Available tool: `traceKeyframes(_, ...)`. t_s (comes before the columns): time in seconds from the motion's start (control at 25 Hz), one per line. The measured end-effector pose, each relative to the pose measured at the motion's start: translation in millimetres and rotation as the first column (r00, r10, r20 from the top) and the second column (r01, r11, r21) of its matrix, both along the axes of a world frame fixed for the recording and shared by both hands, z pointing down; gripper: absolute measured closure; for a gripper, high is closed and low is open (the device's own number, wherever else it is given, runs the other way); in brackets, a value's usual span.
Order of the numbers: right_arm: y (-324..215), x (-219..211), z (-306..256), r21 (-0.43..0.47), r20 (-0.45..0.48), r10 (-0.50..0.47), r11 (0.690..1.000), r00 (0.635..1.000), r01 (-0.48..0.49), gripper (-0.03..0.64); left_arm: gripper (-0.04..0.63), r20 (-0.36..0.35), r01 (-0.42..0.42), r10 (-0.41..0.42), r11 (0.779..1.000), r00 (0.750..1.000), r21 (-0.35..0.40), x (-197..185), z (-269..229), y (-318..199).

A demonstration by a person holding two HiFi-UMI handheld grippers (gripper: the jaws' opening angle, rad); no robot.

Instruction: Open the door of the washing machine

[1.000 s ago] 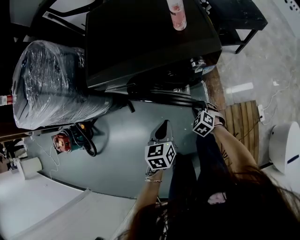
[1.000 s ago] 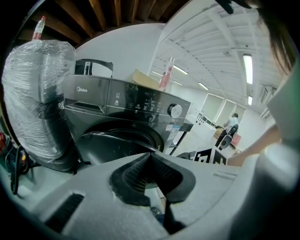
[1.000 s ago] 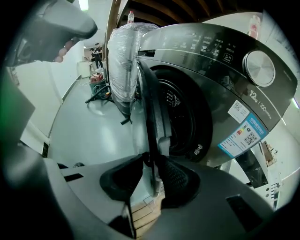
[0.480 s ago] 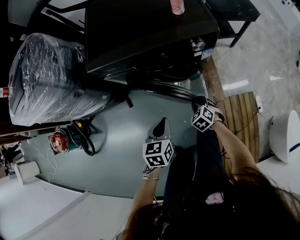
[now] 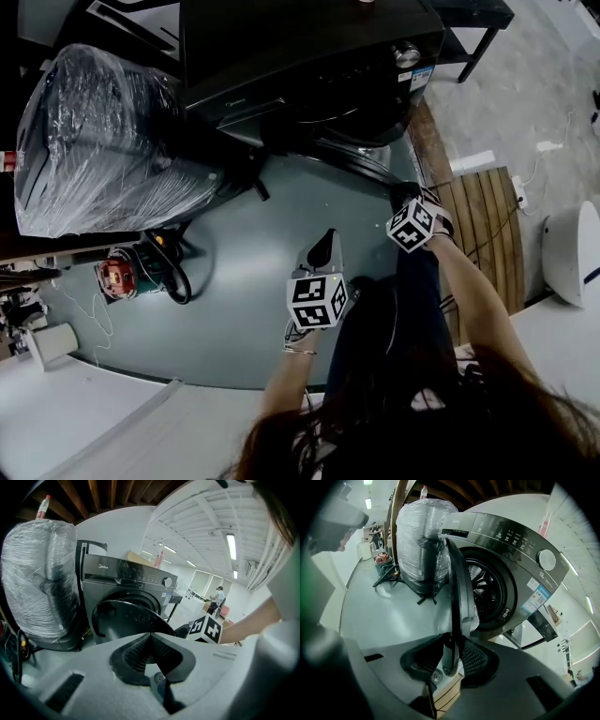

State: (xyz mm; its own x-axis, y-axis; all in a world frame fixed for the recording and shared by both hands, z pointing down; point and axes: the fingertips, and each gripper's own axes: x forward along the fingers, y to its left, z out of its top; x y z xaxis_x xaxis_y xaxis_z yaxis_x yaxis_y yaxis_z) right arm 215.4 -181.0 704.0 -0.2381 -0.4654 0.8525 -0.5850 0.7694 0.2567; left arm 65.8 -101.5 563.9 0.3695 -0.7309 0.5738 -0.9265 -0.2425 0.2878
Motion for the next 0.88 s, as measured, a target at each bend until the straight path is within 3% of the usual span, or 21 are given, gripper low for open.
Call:
traceKeyframes(0.2,15.5,-8.5,1.7,-0.026,0.001,0.033,0.999,0.999,-0.033,0.522,0.583,-0.003,0.019,-0.019,1.0,1.0,-0.02,-8.4,3.9,20.2)
traceKeyframes(0.44,31.1,-16.5,0.9,-0.034,0.039,0.048,0.998,0.998,-0.046,0.526,0.583,-0.024,0.104,-0.105,0.994,0.994,-0.035,-9.4,6.5,24.6)
traceKeyframes(0.88,64.6,-32.8,1.0,-0.042,0.123,-0.006,0.999,0.992,0.011,0.531,0.582,-0.005,0.236,-0.237,0.97,0.972,-0.059,-3.6,13.5,46.9)
